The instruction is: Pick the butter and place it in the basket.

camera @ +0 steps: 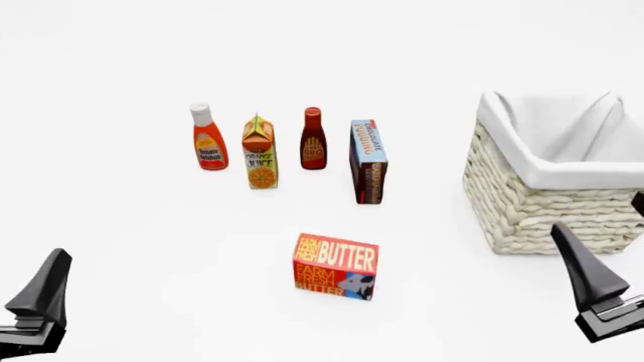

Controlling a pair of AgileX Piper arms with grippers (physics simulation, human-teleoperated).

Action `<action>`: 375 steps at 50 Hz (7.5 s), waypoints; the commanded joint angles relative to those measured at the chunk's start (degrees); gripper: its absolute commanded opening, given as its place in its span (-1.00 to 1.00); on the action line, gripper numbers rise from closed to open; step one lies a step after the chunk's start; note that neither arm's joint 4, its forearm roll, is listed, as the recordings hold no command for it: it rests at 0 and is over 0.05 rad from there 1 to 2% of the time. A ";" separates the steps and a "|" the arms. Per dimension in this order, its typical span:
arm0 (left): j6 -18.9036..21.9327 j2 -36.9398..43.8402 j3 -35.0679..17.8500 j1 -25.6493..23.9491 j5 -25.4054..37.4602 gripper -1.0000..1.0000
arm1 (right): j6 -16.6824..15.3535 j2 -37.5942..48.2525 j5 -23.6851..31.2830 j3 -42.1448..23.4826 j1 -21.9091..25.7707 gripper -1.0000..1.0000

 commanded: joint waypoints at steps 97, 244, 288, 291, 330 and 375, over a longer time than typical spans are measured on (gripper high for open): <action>0.00 0.00 0.00 0.00 0.00 1.00 | -7.33 50.50 19.51 -36.10 20.01 1.00; 0.00 0.00 0.00 0.00 0.00 1.00 | -15.55 74.89 36.18 -54.93 27.18 1.00; 0.00 0.00 0.00 0.00 0.00 1.00 | -12.62 79.05 35.66 -54.96 30.67 1.00; 0.00 0.00 0.00 0.00 0.00 1.00 | -12.48 79.37 35.29 -54.63 30.83 1.00; 0.00 0.00 0.00 0.00 0.00 1.00 | -9.71 79.99 32.62 -51.56 32.36 1.00; 0.00 0.00 0.00 0.00 0.00 1.00 | -8.89 82.91 28.98 -50.39 31.74 1.00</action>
